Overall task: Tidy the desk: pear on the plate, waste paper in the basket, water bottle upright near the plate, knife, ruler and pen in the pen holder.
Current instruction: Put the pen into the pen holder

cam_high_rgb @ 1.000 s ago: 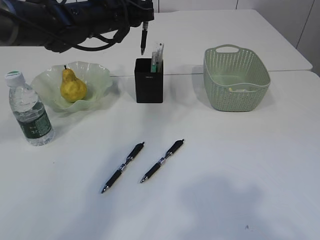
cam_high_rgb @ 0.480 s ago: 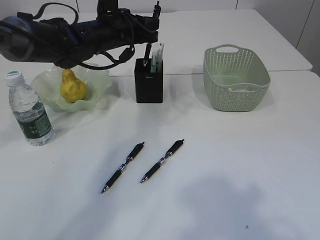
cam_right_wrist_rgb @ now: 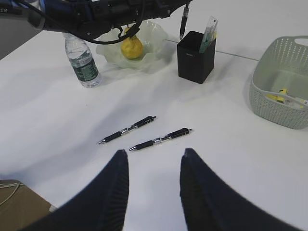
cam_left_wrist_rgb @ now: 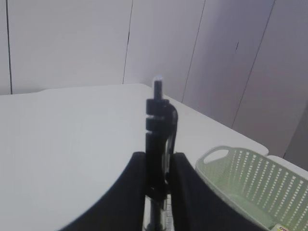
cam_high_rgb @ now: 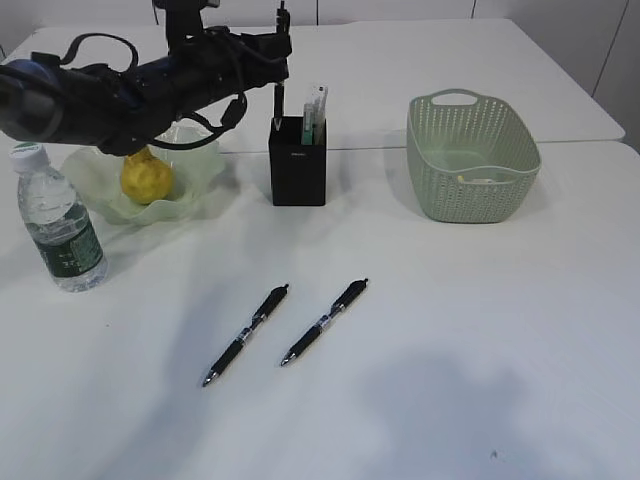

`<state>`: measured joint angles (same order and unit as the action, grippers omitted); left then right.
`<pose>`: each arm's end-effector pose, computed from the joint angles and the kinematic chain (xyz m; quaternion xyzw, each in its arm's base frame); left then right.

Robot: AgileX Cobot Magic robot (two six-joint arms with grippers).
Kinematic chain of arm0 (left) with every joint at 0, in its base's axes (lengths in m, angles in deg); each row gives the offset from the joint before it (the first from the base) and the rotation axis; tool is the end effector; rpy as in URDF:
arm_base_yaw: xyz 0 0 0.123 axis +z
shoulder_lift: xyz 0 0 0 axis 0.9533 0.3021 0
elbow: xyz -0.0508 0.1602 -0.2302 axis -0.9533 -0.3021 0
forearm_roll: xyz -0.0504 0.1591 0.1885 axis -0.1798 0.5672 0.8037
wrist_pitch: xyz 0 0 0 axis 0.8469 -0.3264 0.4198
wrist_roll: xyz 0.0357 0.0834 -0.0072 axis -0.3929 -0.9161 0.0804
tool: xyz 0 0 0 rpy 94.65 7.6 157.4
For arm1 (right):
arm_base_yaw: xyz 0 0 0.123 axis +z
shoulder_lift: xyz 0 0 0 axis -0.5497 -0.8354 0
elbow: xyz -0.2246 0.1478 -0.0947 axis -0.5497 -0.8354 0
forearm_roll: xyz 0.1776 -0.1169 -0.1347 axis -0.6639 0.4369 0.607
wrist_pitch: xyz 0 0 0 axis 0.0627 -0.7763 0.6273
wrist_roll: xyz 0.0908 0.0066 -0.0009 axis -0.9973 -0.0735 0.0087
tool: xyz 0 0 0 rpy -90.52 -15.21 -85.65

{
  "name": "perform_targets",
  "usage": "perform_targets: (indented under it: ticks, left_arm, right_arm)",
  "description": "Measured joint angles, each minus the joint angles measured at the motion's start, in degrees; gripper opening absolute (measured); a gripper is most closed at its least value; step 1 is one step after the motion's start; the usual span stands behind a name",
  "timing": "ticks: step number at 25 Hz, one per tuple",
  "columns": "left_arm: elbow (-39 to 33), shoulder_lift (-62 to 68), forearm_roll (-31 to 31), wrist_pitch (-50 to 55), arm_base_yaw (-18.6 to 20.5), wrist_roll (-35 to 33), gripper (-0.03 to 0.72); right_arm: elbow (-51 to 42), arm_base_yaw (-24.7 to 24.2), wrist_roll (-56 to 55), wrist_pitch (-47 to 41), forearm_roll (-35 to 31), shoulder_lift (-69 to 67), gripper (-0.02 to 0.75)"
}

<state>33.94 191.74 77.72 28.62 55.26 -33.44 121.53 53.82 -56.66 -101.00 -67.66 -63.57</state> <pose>0.4903 -0.1837 0.2067 0.1520 0.6742 -0.2978 0.6586 0.0876 0.0528 0.3874 -0.2017 0.8337 0.1794 0.4818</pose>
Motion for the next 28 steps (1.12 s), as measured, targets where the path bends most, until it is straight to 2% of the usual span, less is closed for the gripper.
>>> perform_targets:
  ticks: [8, 14, 23, 28]
  left_arm:
    - [0.0, 2.78, -2.14, -4.9, 0.03, -3.43, 0.078]
    - [0.0, 4.35, -6.11, -7.93, 0.03, -4.5, 0.078]
    - [0.0, 4.93, -5.71, -8.49, 0.03, -6.44, 0.08]
    - [0.0, 4.93, -4.05, -8.62, 0.03, -6.79, 0.118]
  right_arm:
    - [0.0, 0.0, 0.0, 0.0, 0.0, 0.0, 0.3]
    - [0.0, 0.0, 0.0, 0.0, 0.0, 0.0, 0.299]
    - [0.0, 0.0, 0.0, 0.0, 0.0, 0.0, 0.3]
    - [0.0, 0.0, 0.1, 0.0, 0.0, 0.0, 0.3]
